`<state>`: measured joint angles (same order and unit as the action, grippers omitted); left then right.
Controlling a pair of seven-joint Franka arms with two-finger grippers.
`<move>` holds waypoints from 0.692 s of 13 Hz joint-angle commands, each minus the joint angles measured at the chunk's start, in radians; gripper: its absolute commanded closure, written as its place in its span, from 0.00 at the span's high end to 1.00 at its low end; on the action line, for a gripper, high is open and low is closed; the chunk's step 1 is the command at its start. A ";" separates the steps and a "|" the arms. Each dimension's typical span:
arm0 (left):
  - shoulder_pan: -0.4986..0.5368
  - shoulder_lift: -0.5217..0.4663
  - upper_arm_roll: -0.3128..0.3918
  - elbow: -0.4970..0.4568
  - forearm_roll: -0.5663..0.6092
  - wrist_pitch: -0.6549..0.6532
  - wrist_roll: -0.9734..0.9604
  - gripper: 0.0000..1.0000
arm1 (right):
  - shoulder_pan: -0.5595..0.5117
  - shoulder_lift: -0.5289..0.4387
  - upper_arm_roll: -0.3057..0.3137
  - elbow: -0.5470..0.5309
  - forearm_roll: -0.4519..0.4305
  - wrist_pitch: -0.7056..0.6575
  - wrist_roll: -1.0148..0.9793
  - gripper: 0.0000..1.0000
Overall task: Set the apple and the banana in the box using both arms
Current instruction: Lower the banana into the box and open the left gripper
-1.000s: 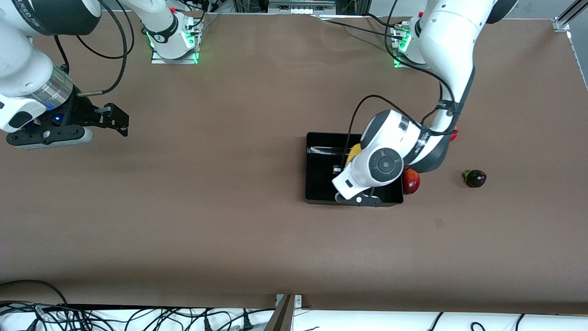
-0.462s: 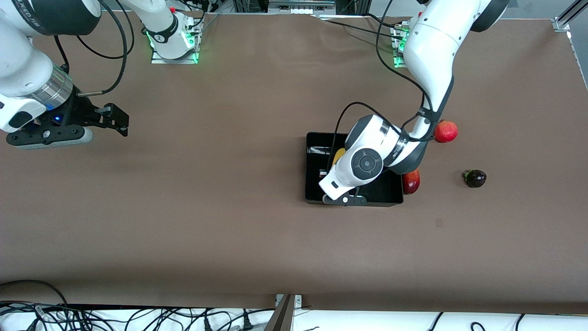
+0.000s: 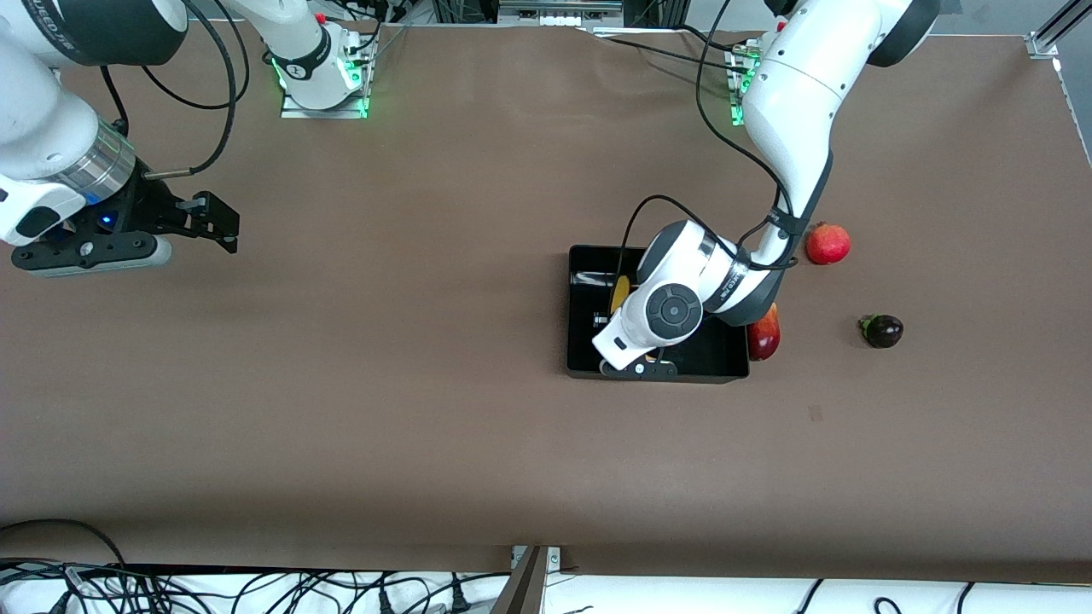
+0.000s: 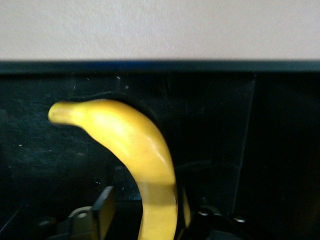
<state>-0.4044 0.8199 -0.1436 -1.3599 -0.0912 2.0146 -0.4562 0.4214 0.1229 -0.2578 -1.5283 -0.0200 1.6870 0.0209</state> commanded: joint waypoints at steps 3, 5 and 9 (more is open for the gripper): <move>0.054 -0.261 0.059 0.008 -0.007 -0.187 0.007 1.00 | 0.002 0.008 0.000 0.019 -0.006 -0.003 -0.001 1.00; 0.096 -0.307 0.065 0.056 0.022 -0.291 0.028 1.00 | 0.002 0.008 0.000 0.019 -0.006 0.005 -0.001 1.00; 0.133 -0.323 0.065 0.165 0.097 -0.502 0.145 1.00 | 0.007 0.007 0.002 0.019 -0.005 0.006 -0.001 1.00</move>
<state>-0.2813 0.4773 -0.0774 -1.2611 -0.0205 1.5834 -0.3659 0.4218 0.1235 -0.2574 -1.5273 -0.0200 1.6954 0.0209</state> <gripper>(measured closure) 0.000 0.000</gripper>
